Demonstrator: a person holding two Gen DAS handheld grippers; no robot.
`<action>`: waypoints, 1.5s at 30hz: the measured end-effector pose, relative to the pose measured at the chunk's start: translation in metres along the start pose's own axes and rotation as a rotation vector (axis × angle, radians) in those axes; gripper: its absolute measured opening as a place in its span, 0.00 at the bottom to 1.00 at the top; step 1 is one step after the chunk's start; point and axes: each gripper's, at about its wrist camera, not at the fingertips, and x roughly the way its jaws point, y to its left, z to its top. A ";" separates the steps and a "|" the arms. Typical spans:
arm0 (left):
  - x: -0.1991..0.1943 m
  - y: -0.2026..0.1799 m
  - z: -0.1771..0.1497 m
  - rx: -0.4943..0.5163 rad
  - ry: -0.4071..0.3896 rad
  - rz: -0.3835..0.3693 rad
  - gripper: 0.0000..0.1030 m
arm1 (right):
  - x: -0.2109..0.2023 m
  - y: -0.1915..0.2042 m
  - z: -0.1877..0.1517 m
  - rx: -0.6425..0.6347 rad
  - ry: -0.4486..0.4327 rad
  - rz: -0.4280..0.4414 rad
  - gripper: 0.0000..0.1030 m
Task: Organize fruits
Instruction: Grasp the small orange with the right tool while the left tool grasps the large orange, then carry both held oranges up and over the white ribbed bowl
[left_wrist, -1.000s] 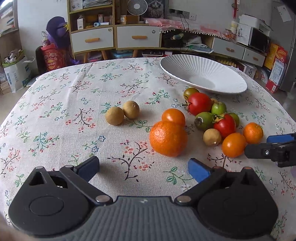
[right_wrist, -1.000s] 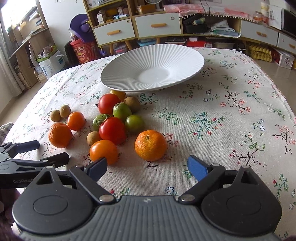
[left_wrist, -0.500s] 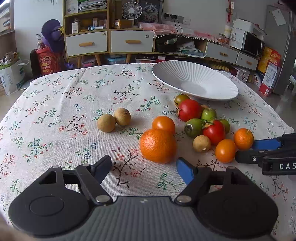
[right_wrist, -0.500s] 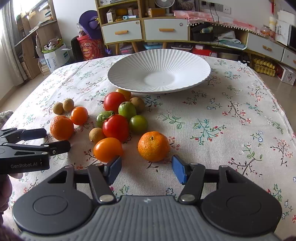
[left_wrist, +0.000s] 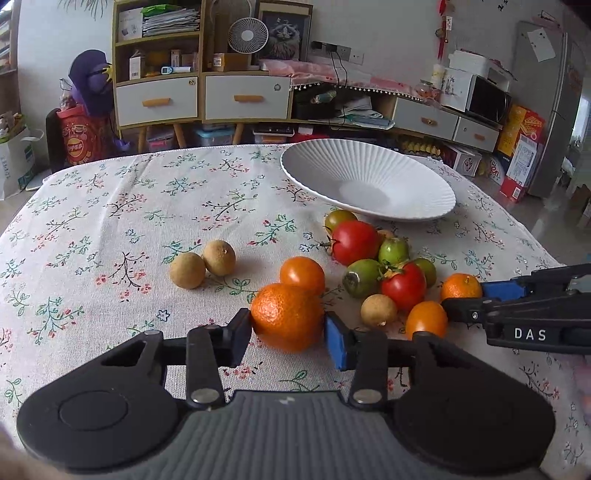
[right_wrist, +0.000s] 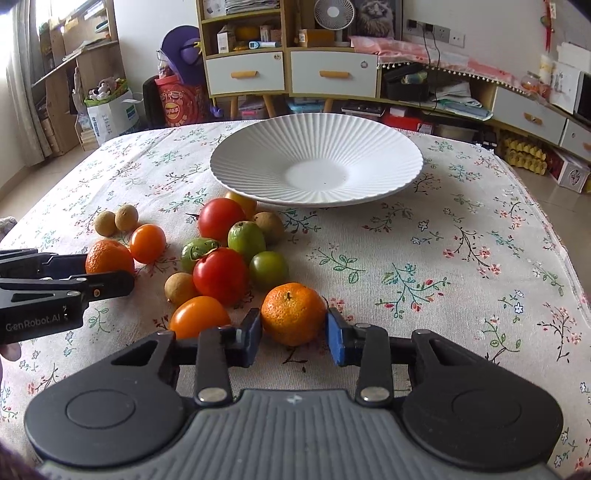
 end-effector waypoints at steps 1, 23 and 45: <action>0.000 0.001 0.001 -0.006 0.003 -0.002 0.41 | 0.000 0.001 0.001 -0.001 0.001 -0.002 0.33; -0.009 0.004 0.042 -0.117 -0.011 -0.044 0.40 | -0.014 -0.007 0.046 0.073 -0.039 0.024 0.33; 0.038 -0.007 0.096 -0.083 -0.004 -0.166 0.40 | 0.025 -0.044 0.093 0.114 -0.014 0.127 0.33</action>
